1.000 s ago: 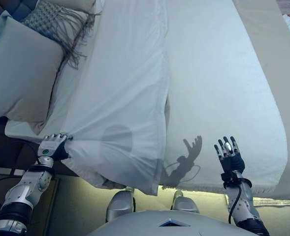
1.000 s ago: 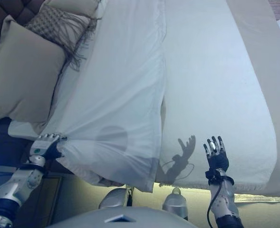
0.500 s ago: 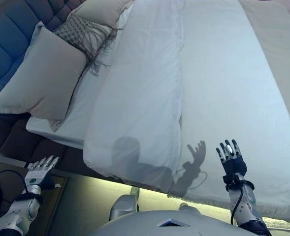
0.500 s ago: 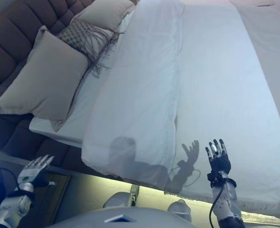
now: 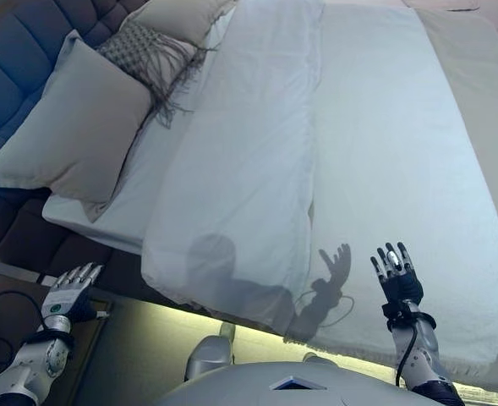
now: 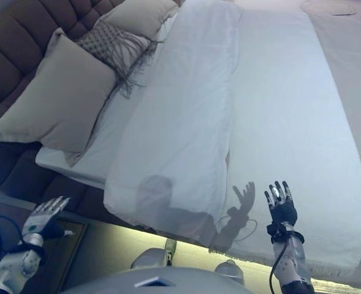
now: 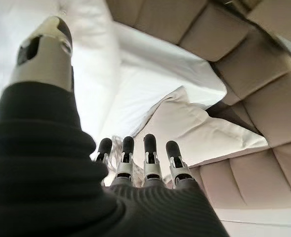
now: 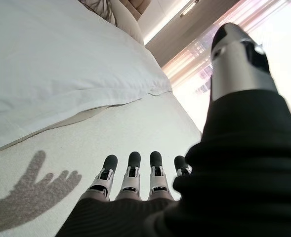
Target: Make the bed neatly
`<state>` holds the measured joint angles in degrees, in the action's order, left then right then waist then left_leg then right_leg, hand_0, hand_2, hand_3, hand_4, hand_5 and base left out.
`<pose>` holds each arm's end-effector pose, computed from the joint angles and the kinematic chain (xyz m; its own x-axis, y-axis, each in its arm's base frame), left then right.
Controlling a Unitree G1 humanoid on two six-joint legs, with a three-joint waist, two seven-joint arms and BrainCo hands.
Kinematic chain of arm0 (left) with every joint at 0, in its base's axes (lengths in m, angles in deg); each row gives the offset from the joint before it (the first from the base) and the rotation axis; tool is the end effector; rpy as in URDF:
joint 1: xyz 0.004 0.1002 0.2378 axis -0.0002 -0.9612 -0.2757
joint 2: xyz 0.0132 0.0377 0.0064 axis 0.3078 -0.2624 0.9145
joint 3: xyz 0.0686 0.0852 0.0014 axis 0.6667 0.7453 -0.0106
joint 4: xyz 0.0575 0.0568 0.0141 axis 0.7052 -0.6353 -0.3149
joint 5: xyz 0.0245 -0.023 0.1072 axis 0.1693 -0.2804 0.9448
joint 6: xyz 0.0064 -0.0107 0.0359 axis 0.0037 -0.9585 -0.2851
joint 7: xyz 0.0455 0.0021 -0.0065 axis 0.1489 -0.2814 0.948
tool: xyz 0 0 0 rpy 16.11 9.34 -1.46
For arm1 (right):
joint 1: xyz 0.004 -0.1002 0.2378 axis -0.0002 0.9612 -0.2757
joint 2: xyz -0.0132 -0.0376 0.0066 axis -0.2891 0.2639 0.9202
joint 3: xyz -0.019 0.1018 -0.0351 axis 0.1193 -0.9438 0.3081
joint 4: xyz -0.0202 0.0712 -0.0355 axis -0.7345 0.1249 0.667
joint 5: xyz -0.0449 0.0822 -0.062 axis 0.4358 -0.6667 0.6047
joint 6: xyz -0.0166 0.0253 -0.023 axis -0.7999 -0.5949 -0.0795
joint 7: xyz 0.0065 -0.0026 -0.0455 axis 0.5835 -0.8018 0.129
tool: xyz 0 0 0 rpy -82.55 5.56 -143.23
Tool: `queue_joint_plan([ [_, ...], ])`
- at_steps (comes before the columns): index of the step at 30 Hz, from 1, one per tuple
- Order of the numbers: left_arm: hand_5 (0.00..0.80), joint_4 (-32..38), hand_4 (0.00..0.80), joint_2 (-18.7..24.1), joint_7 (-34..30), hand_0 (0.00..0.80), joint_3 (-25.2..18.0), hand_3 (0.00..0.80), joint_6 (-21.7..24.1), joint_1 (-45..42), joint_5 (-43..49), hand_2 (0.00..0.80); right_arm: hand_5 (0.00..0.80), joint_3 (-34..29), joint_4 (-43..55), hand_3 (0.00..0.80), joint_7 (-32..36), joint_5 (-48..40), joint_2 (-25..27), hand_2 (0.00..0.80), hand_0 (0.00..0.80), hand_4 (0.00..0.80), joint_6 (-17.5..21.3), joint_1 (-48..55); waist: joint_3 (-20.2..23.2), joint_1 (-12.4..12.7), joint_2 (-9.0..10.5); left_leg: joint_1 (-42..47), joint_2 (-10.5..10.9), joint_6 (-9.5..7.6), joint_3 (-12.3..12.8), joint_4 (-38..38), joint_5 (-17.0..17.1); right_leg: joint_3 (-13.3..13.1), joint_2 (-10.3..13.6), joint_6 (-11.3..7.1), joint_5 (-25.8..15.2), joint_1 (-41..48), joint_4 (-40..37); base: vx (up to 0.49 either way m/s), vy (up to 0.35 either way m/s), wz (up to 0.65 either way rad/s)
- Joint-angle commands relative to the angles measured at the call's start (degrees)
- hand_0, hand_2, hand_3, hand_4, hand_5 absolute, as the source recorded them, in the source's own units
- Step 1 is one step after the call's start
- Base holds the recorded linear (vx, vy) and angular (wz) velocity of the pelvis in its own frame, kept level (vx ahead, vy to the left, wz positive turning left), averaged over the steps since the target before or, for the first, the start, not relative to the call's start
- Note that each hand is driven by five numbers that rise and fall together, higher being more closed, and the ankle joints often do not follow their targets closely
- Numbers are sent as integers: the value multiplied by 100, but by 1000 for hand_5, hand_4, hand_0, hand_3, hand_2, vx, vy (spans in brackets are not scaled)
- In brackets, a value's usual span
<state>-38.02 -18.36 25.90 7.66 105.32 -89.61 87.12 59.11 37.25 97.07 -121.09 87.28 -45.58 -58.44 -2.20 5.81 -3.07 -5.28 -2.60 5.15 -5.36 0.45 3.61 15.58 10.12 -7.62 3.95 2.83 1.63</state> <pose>0.0920 0.3466 -0.0232 0.9303 0.1928 -0.3121 0.2913 0.1290 0.9479 0.1194 -0.2627 -0.0492 0.9137 -0.2486 -0.3214 0.3865 0.7759 0.4986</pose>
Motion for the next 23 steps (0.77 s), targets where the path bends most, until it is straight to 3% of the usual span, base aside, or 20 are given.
queue_joint_plan([
  [1,0,349,0,-26,-134,0,-541,0,255,409,-1297,0,0,-176,454,0,23,137,-134,0,0,0,84,-119,-121,62,124,101,-180,-46,10,-352,-335,-124,279,-141,-344,-290,172,-21,-38,-1],
  [8,0,753,0,-887,-1510,0,-179,0,406,662,-3768,0,0,-1,423,0,-149,446,-256,0,0,0,82,-166,-44,42,244,219,-242,-54,160,-170,-265,-142,183,-112,-405,-179,-5,-11,-17,-1],
  [14,0,1016,0,-1375,-2369,0,6,0,359,842,-5625,0,0,178,196,0,-365,754,-325,0,0,0,-4,-181,69,-3,329,354,-297,-43,323,168,-89,-123,99,-106,-477,-88,-160,-9,-21,-7],
  [19,0,1097,0,-1676,-2748,0,4,0,118,1024,-6624,0,0,256,-8,0,-445,711,-384,0,0,0,24,-208,142,-21,428,419,-327,-30,410,350,25,-63,30,-77,-484,0,-227,5,-55,-4],
  [23,0,1130,0,-1817,-2849,0,2,0,-93,1073,-6900,0,0,309,-59,0,-479,696,-430,0,0,0,17,-227,191,-18,494,427,-327,-26,456,384,46,-50,-34,-50,-501,53,-303,1,-52,1],
])
